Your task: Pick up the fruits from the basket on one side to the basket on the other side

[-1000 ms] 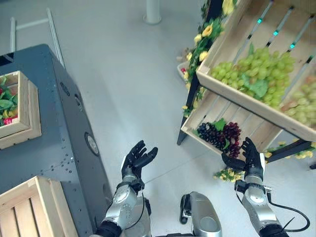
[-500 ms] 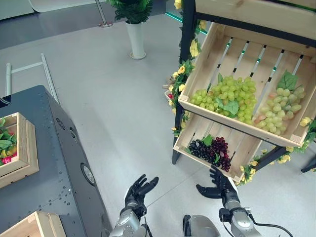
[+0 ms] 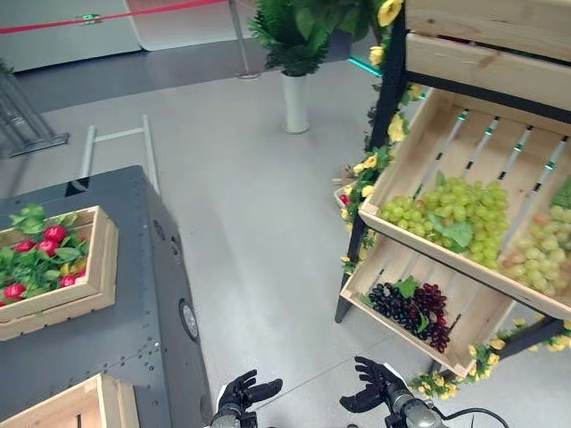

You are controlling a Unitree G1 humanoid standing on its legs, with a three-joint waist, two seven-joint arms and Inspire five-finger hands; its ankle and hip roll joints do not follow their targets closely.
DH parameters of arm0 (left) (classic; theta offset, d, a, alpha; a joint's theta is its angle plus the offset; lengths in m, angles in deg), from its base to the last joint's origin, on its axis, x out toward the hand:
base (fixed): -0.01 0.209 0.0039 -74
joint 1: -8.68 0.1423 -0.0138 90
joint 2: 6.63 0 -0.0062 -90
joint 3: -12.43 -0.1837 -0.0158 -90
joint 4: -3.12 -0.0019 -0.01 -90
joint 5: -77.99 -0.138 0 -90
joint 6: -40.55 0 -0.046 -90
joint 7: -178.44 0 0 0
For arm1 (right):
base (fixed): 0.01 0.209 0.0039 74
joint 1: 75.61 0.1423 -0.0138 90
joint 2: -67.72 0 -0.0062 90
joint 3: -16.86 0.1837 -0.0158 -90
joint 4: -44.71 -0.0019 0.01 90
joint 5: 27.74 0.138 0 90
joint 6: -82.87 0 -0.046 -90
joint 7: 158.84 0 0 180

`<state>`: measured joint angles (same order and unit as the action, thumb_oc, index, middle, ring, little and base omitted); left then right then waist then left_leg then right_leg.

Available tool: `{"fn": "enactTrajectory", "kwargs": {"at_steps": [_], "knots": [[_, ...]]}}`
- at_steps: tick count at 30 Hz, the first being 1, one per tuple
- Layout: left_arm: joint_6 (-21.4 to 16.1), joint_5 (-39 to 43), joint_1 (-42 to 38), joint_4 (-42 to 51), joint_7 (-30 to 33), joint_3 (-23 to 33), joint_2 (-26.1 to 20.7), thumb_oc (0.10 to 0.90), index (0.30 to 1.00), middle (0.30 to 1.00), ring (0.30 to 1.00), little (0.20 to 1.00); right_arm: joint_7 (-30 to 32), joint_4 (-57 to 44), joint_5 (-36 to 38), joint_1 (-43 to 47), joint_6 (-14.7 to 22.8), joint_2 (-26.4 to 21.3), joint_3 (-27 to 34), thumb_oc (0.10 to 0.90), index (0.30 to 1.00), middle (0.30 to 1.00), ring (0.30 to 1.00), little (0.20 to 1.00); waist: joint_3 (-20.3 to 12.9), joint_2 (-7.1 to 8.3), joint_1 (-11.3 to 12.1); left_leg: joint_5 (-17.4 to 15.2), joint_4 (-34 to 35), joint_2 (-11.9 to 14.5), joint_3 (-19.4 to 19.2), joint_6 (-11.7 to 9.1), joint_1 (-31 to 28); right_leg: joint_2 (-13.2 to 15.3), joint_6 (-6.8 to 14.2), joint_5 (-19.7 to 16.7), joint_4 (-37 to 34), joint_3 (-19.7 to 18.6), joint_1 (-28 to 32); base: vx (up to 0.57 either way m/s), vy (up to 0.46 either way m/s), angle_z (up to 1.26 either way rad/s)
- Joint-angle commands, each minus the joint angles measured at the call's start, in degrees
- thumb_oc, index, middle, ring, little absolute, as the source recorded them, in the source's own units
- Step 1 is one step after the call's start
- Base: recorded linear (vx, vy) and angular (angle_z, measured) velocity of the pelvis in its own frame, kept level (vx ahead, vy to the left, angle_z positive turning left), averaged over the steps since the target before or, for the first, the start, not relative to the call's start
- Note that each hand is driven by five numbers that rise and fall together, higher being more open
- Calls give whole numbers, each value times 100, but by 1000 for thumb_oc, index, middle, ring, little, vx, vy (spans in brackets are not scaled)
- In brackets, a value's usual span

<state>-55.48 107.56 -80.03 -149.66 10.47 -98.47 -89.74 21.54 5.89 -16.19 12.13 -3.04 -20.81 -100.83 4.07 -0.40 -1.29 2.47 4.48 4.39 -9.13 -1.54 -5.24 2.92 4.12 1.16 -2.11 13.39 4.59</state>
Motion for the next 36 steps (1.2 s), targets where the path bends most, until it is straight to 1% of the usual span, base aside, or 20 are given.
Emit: {"fn": "enactTrajectory", "kwargs": {"at_steps": [1,3,4,5,7,9,10,12,13,15,18,19,21,22,25,28,30,31,32,36], "knots": [[-116,-618,-607,-236,-69,-1,-40,800,900,900,900,900,56,248,-221,669,38,191,37,800,900,900,900,900,113,177,54,-358,52,-462,225,308,51,-122,-275,144,176,-118,101,21,-89,22],[-66,-871,-589,-336,-181,-43,-96,800,900,900,900,900,169,375,-246,682,86,234,31,800,900,900,900,900,110,121,86,-316,52,-443,359,338,84,-127,-276,318,705,-72,-26,5,-159,26],[-4,-1066,-605,-367,-279,-62,-180,800,900,900,900,900,218,364,-391,694,138,278,16,800,900,900,900,900,149,76,41,-300,52,-465,558,402,83,-99,-230,360,1303,-314,-272,-74,-281,38],[104,-1344,-645,-313,-349,-172,-271,800,900,900,900,900,373,193,-398,661,61,267,-56,800,900,900,900,900,188,30,-62,-222,52,-475,911,434,143,-218,-276,371,1409,-897,-476,-86,-232,42],[170,-1421,-779,-286,-376,-331,-358,800,900,900,900,900,446,85,-238,690,44,187,-134,800,900,900,900,900,284,-12,-150,-141,52,-461,1189,404,214,-317,-383,468,1173,-1246,-484,-171,-251,103],[253,-1303,-919,-325,-326,-351,-414,800,900,900,900,900,378,168,-427,793,6,144,-162,800,900,900,900,900,336,40,-147,-72,52,-448,1323,321,300,-442,-476,459,873,-1302,-379,-200,-323,160],[251,-1188,-947,-318,-211,-240,-371,800,900,900,900,900,372,243,-603,929,-122,104,-255,800,900,900,900,900,420,65,-29,13,48,-358,1172,243,327,-335,-444,447,890,-1047,-365,-190,-314,161],[151,-1561,-950,-354,-379,-227,-329,800,900,900,900,900,357,360,-482,955,-40,29,-259,800,900,900,900,900,514,139,-10,-63,-330,-329,985,188,530,-339,-541,430,776,-1021,-250,-166,-254,81],[-217,-2374,-956,-345,-611,-404,-309,800,900,900,900,900,333,447,-481,954,-42,-76,-154,800,900,900,900,900,588,252,11,-198,-1102,-363,699,122,794,-255,-568,291,592,-859,-99,-186,-266,58],[-515,-2993,-1015,-100,-523,-694,-327,800,900,900,900,900,342,600,-235,939,-24,-177,-8,800,900,900,900,900,585,344,-20,-654,-2004,-392,265,228,903,-170,-566,208,419,-719,4,-155,-179,85],[-282,-2603,-1080,92,-862,-868,-355,800,900,900,900,900,325,878,-38,1034,80,-205,146,800,900,900,900,900,481,302,-57,-1242,-2981,-717,58,399,822,-159,-473,62,265,-638,-25,-89,-6,49],[-263,-2590,-1067,59,-895,-857,-348,800,900,900,900,900,347,907,-17,1026,96,-191,183,800,900,900,900,900,450,267,-73,-1234,-2927,-756,69,384,780,-181,-454,59,282,-637,-55,-71,76,10],[-186,-2707,-1012,-26,-1077,-846,-335,800,900,900,900,900,432,883,-8,978,150,-144,264,800,900,900,900,900,366,106,-131,-1203,-1762,-934,326,349,368,-304,-349,23,354,-603,-219,-42,100,12],[-149,-2836,-1002,-77,-1136,-901,-320,800,900,900,900,900,434,878,-2,997,190,-136,270,800,900,900,900,900,323,24,-164,-1111,-1167,-958,502,330,14,-426,-347,32,293,-717,-242,-42,99,7],[2,-2953,-1092,-185,-1178,-1187,-323,800,900,900,900,900,643,838,13,1029,182,-22,271,800,900,900,900,900,199,-45,-180,-710,-40,-1072,1031,486,-55,-618,-313,3,306,-870,-546,-100,56,-1],[2,-2962,-1092,-293,-1272,-1240,-292,800,900,900,900,900,697,882,-221,1087,256,38,253,800,900,900,900,900,207,-43,-186,-652,52,-1031,1045,549,-17,-585,-249,22,809,-802,-856,-103,55,-1],[77,-3189,-861,-385,-1212,-1104,-333,800,900,900,900,900,567,804,-464,1018,173,103,204,800,900,900,900,900,328,-62,-147,-624,52,-891,819,588,-44,-271,-48,22,1941,-535,-1176,-112,14,5],[98,-3209,-844,-389,-1198,-1092,-341,800,900,900,900,900,556,794,-455,1011,154,108,198,800,900,900,900,900,338,-57,-141,-625,52,-885,799,594,-48,-246,-32,27,1992,-530,-1192,-73,-68,-3],[143,-3153,-729,-488,-1096,-999,-425,800,900,900,900,900,463,840,-389,968,157,132,218,800,900,900,900,900,371,-66,-110,-620,52,-787,666,649,-77,-7,17,30,2173,-537,-1132,-35,-82,3],[123,-2593,-706,-578,-1012,-807,-440,800,900,900,900,900,267,1059,-303,970,157,224,233,800,900,900,900,900,321,-28,-60,-566,52,-705,886,628,-119,11,-67,79,961,-968,-567,8,-205,21]]}}
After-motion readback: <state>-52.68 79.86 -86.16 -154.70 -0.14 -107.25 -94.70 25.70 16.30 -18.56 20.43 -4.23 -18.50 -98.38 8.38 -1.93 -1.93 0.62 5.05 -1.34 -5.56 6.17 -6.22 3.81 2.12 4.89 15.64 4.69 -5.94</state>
